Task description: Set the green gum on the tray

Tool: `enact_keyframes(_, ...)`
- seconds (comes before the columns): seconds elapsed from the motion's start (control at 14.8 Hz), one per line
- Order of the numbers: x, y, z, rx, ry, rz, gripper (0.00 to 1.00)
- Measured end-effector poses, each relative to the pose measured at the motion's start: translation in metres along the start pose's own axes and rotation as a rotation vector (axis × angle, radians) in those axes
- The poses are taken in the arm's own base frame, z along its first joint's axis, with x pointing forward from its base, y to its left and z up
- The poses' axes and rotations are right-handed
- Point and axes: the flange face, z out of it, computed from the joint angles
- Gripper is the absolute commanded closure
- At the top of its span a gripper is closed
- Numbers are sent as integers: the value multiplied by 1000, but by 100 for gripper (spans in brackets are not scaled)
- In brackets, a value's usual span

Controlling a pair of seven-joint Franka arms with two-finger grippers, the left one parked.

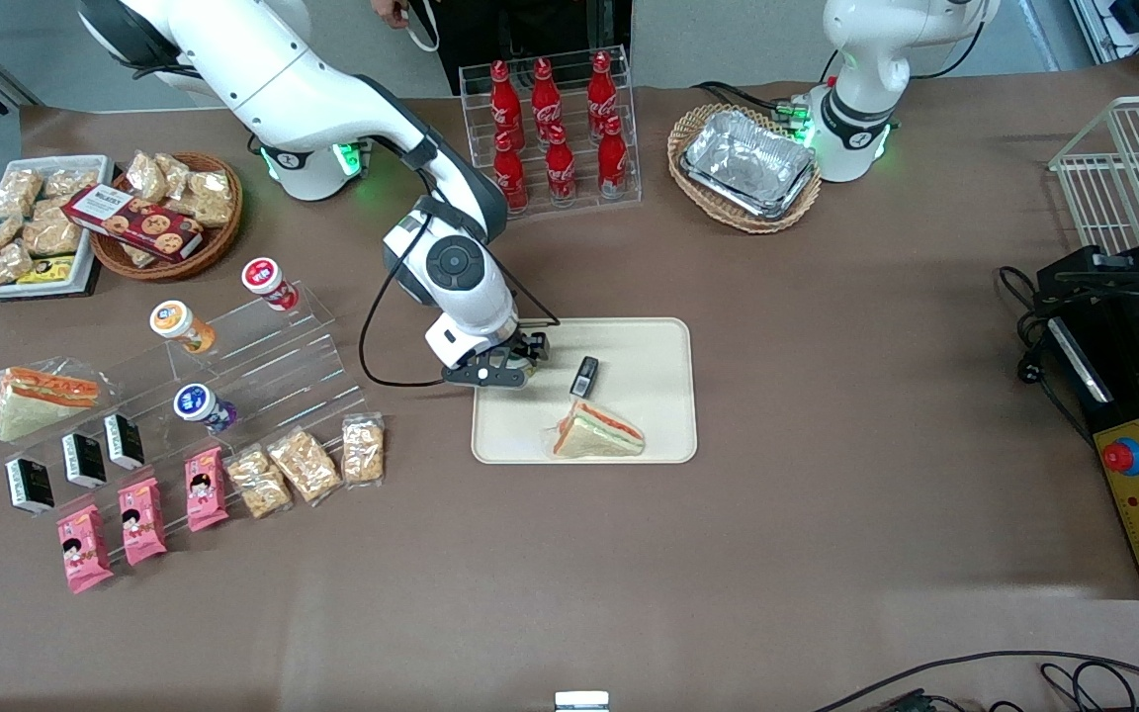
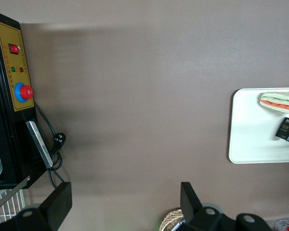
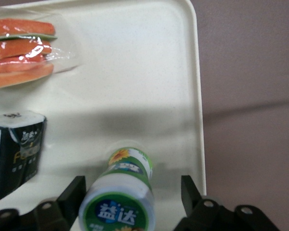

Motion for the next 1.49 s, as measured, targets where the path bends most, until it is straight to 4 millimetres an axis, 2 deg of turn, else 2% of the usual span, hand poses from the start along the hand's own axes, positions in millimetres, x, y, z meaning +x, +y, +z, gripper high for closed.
enact_keyframes(0.14,6,1,-7,8,13,7,2)
enact_keyframes(0.27,16,6,-24,6,31,18,2)
enact_keyframes(0.54,47,41,-74,-40,47,-24,1)
enact_keyframes(0.75,55,62,-110,-85,41,-65,1)
enact_keyframes(0.88,54,71,-141,-120,16,-78,1)
enact_keyframes(1.02,55,83,-183,-119,-29,-97,1)
enact_keyframes(1.22,62,128,-248,-100,-65,-130,1)
enact_keyframes(1.49,61,178,-300,-119,-94,-148,1)
